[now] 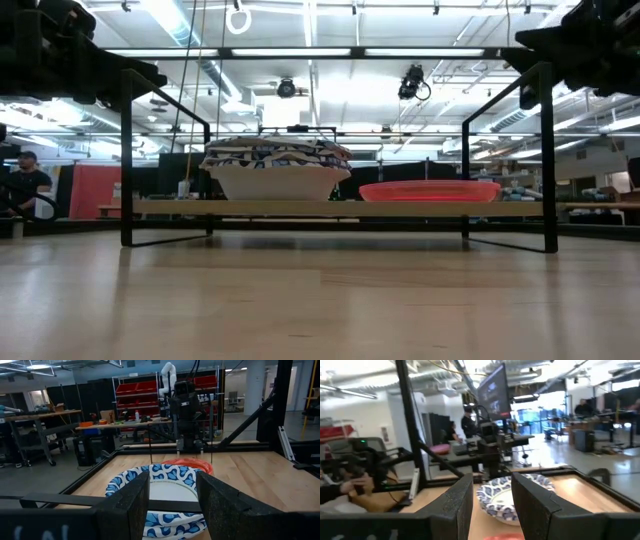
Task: Place and stack plates onto a shelf
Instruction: Return to Home Position
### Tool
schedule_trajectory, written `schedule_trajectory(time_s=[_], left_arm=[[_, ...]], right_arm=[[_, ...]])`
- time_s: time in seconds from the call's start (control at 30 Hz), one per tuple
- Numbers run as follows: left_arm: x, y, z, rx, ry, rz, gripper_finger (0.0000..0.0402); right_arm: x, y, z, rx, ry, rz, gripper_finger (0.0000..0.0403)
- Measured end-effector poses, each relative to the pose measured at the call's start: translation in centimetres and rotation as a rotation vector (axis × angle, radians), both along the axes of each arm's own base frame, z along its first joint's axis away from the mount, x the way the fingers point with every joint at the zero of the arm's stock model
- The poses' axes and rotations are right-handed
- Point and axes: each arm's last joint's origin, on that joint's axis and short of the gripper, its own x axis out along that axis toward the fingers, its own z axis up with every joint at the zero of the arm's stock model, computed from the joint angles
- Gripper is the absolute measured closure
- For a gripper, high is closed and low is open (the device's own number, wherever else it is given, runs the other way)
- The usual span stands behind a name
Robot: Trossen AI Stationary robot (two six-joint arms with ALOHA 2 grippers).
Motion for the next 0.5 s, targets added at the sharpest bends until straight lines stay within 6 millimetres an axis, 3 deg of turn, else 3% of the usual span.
schedule_trajectory(time_s=[0.17,0.5], left_arm=[[0.0,0.0,0.0,-0.001,0.0,0.0,0.0233],[0.0,0.0,0.0,-0.008,-0.002,-0.001,0.0233]], right_arm=[[0.4,0.1,-1.3,0.026,0.019,0.009,0.0263],[0.6,1.1,-1.2,0.032,0.013,0.056,0.0263]])
